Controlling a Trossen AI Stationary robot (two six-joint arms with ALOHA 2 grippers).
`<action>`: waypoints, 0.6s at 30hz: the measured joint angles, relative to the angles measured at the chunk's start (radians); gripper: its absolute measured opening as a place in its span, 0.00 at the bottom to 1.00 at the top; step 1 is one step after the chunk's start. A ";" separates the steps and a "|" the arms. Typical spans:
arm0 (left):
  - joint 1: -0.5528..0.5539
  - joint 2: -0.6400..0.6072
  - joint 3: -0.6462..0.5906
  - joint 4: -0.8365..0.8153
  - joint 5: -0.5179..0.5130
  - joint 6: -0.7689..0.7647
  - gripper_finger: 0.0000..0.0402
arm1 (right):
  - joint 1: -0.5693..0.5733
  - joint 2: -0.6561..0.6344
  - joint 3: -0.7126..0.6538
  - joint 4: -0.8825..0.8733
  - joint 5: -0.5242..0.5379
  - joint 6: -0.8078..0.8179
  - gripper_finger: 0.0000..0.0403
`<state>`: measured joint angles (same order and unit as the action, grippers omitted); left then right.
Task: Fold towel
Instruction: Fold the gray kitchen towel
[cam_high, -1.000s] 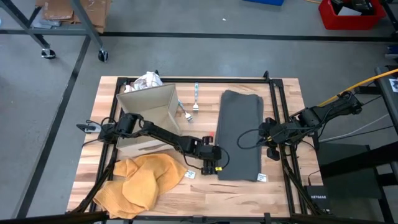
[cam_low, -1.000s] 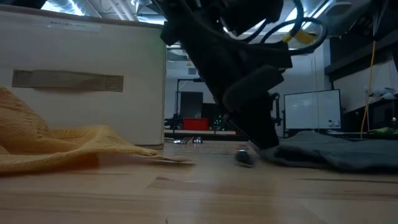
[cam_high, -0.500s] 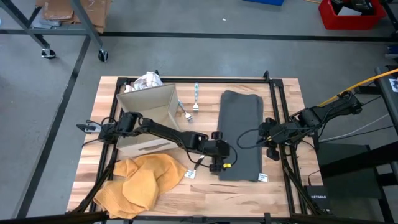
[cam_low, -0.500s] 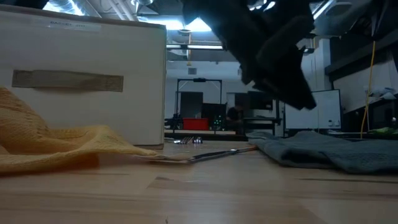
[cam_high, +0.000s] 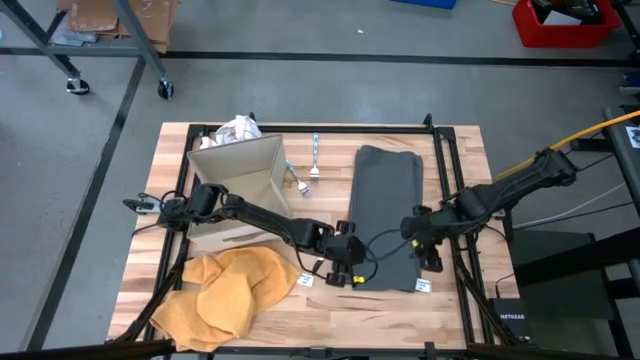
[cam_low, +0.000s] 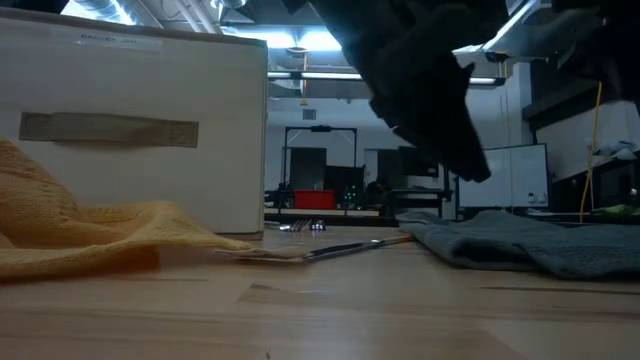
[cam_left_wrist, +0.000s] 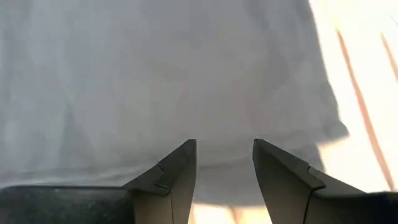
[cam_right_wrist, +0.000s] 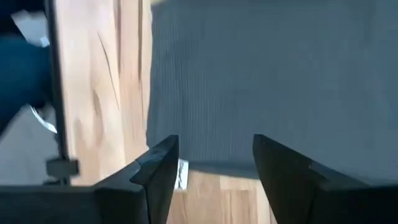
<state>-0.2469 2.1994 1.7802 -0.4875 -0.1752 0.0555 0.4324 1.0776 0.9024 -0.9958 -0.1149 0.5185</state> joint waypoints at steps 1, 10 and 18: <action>-0.007 0.000 0.000 -0.012 0.006 0.000 0.38 | 0.000 0.025 0.000 0.000 -0.021 -0.015 0.53; -0.067 0.000 0.000 -0.030 0.013 0.075 0.38 | 0.000 0.207 0.000 0.002 -0.117 -0.105 0.53; -0.088 0.000 0.000 -0.030 0.013 0.132 0.38 | 0.000 0.273 0.000 0.000 -0.134 -0.164 0.53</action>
<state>-0.3347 2.1994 1.7802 -0.5170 -0.1627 0.1879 0.4324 1.3503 0.9024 -0.9956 -0.2487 0.3544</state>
